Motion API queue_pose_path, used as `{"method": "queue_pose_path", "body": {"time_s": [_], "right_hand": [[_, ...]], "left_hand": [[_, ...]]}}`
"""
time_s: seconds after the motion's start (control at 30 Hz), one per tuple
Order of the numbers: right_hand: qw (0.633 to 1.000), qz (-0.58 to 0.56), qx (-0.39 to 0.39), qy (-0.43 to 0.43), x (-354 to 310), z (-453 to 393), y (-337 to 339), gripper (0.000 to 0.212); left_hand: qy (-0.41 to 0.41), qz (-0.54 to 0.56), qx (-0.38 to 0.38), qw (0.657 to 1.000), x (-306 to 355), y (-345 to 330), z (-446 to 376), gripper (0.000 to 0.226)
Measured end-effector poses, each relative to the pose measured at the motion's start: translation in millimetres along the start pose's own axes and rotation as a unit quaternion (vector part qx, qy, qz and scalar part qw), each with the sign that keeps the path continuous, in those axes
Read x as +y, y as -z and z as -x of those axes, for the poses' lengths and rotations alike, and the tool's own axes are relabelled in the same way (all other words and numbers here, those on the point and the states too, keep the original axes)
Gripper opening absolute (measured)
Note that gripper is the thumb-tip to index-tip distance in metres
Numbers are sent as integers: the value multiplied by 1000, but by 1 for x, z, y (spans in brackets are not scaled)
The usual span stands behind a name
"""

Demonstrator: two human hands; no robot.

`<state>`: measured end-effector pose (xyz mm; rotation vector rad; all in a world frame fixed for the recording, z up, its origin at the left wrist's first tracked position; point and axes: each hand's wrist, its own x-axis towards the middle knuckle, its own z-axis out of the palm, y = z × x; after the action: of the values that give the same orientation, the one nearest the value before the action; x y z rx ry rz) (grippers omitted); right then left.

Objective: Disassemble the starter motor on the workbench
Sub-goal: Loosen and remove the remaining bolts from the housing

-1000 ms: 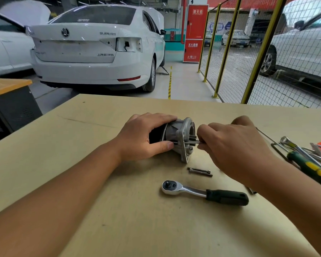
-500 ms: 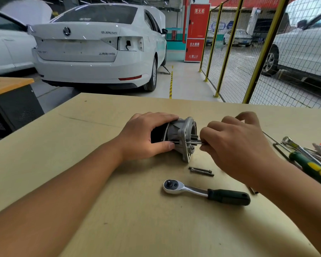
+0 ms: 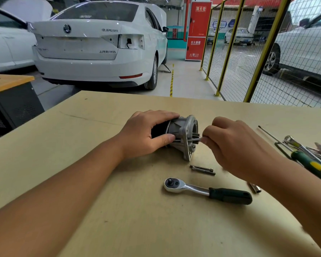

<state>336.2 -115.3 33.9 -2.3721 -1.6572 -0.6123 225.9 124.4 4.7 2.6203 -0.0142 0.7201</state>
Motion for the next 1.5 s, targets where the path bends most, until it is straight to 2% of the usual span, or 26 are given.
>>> {"method": "queue_pose_path", "body": {"time_s": [0.13, 0.27, 0.5, 0.63, 0.8, 0.9, 1.07, 1.2, 1.33, 1.5], "right_hand": [[994, 102, 35, 11, 3, 2, 1, 18], [992, 113, 52, 8, 2, 3, 0, 12], [1000, 14, 20, 18, 1, 0, -1, 14], [999, -34, 8, 20, -2, 0, -4, 37], [998, 62, 22, 20, -3, 2, -4, 21], [994, 104, 40, -8, -6, 4, -3, 15], [998, 67, 3, -16, -11, -3, -4, 15], [1000, 17, -12, 12, -7, -11, -3, 14], [997, -58, -57, -20, -6, -17, 0, 25], [992, -58, -112, -24, -7, -29, 4, 22]], "left_hand": [[6, 13, 2, 1000, 1, 1, 0, 63], [6, 11, 7, 1000, 3, 0, 0, 67], [7, 1, -1, 1000, 4, 0, 0, 71], [7, 4, 11, 1000, 2, -1, 0, 58], [-4, -6, 7, 1000, 0, -2, -1, 59], [-14, -7, 4, 1000, -1, -2, 0, 63], [-48, -73, -16, 996, 4, -3, 1, 79], [-33, -77, 4, 996, 4, -6, 0, 76], [-28, -71, 15, 997, 1, -7, 0, 74], [-23, -65, 15, 997, -3, -4, 0, 72]]}}
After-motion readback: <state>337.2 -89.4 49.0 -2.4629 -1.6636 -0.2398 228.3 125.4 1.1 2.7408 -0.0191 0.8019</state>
